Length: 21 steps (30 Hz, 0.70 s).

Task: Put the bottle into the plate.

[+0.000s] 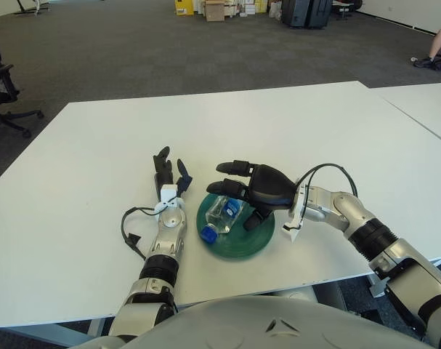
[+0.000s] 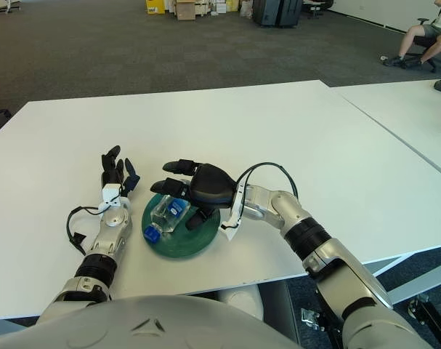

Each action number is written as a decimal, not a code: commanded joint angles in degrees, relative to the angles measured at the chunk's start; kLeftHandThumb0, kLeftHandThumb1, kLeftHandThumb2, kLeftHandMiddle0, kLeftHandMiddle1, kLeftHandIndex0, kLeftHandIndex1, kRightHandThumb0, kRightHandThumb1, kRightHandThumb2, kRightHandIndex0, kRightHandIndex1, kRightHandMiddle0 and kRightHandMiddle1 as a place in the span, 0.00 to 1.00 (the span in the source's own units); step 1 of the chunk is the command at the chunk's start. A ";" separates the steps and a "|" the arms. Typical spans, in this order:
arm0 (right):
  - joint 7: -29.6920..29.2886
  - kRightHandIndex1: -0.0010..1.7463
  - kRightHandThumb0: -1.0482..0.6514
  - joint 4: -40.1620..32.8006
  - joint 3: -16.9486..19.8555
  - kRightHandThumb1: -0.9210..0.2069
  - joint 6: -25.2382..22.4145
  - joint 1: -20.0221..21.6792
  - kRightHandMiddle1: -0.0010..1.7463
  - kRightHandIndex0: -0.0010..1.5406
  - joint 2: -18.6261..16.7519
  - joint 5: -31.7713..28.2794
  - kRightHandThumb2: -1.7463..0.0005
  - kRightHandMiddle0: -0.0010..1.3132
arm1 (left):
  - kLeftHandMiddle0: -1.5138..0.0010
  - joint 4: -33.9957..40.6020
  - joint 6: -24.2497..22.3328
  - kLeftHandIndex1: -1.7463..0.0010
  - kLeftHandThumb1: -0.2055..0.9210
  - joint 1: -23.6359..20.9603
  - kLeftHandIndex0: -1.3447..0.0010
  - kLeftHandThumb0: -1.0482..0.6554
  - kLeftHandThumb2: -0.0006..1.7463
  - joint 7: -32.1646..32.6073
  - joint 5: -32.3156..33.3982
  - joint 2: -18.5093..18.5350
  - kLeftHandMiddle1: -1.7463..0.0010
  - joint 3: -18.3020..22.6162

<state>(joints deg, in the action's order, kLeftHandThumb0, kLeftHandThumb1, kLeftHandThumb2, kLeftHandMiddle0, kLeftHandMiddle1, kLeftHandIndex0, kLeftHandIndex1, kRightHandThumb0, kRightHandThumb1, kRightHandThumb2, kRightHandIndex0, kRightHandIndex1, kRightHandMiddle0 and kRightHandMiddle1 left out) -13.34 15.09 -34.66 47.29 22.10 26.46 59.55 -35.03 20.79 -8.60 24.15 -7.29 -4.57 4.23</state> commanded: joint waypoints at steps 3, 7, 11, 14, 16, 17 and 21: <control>0.72 0.02 0.06 0.61 0.47 0.00 -0.21 1.50 0.21 0.12 0.40 -1.06 0.50 0.00 | 0.76 -0.73 -0.44 0.58 1.00 -1.46 1.00 0.17 0.52 -0.32 0.17 0.60 1.00 0.27; 0.90 0.02 0.06 0.84 0.52 0.00 -0.21 1.49 0.23 0.13 0.34 -1.35 0.49 0.00 | 0.76 -1.25 -0.26 0.57 1.00 -1.65 1.00 0.17 0.52 -0.36 0.40 0.63 1.00 0.44; 0.68 0.02 0.06 1.28 0.54 0.00 -0.08 1.56 0.24 0.14 0.28 -1.42 0.49 0.00 | 0.76 -2.02 0.11 0.57 1.00 -1.97 1.00 0.18 0.51 -0.58 0.82 0.62 1.00 0.72; 0.47 0.02 0.06 1.47 0.56 0.00 -0.08 1.57 0.26 0.14 0.23 -1.37 0.49 0.00 | 0.76 -2.27 0.36 0.57 1.00 -2.08 1.00 0.18 0.51 -0.73 1.06 0.59 1.00 0.83; 0.42 0.02 0.06 1.33 0.61 0.00 -0.15 1.47 0.26 0.14 0.20 -1.36 0.49 0.00 | 0.76 -2.08 0.47 0.57 1.00 -1.94 1.00 0.18 0.51 -0.91 1.20 0.53 0.99 0.89; 0.15 0.02 0.06 1.54 0.69 0.00 -0.27 1.50 0.27 0.15 0.09 -1.33 0.49 0.00 | 0.76 -2.38 1.22 0.57 1.00 -1.66 1.00 0.18 0.51 -0.84 1.05 0.35 0.99 0.72; -0.60 0.02 0.06 3.27 1.52 0.00 -0.64 3.02 0.28 0.15 -0.97 -2.36 0.49 0.00 | 0.76 -0.15 1.89 0.57 1.00 -0.07 1.00 0.18 0.51 -1.22 0.68 0.10 1.00 0.11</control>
<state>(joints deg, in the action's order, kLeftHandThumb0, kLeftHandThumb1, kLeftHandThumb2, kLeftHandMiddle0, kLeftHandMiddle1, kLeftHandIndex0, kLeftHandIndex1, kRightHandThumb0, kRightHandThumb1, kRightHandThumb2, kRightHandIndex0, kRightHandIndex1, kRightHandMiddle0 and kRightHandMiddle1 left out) -13.10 16.94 -34.54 47.27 22.29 26.15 59.02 -36.38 22.04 -9.26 23.53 -6.52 -4.58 4.63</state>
